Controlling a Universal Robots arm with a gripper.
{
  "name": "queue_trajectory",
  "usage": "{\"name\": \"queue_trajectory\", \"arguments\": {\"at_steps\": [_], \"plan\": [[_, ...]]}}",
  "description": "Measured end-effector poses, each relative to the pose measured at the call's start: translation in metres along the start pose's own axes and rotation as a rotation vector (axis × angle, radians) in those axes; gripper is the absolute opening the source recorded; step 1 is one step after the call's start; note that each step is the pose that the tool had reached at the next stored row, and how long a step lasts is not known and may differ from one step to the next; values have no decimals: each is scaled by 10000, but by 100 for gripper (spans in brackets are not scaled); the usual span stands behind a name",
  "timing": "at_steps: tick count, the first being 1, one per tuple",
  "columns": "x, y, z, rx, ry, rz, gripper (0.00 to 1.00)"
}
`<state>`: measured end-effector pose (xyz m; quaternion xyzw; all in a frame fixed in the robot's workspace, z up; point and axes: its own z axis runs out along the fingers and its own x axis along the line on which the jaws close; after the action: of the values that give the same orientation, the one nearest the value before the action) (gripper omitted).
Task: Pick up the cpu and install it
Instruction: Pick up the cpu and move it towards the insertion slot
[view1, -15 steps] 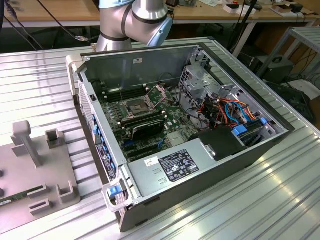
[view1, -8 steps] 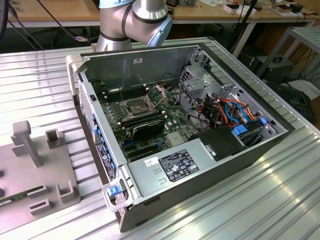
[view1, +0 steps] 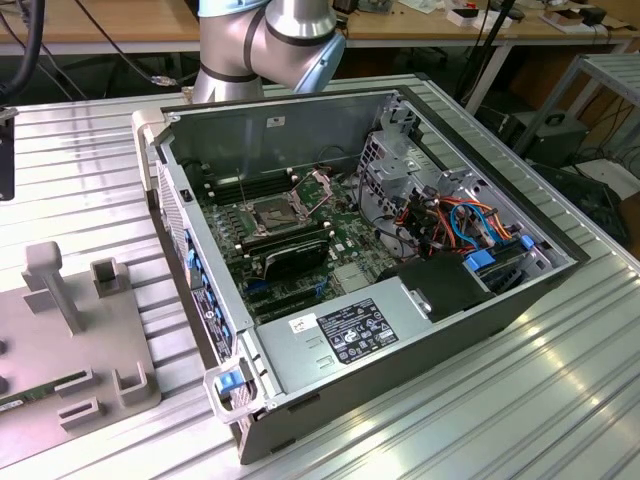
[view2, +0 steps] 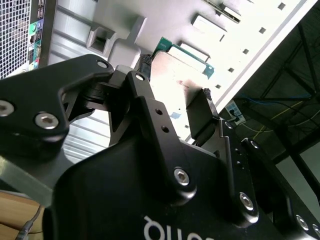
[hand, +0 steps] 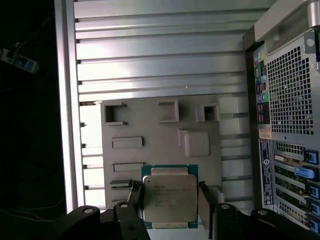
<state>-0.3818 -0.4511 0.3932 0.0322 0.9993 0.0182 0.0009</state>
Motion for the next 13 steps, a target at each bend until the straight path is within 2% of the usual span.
{"name": "queue_trajectory", "arguments": {"at_steps": [13], "plan": [[-28, 1, -1, 1, 1, -1, 54]]}}
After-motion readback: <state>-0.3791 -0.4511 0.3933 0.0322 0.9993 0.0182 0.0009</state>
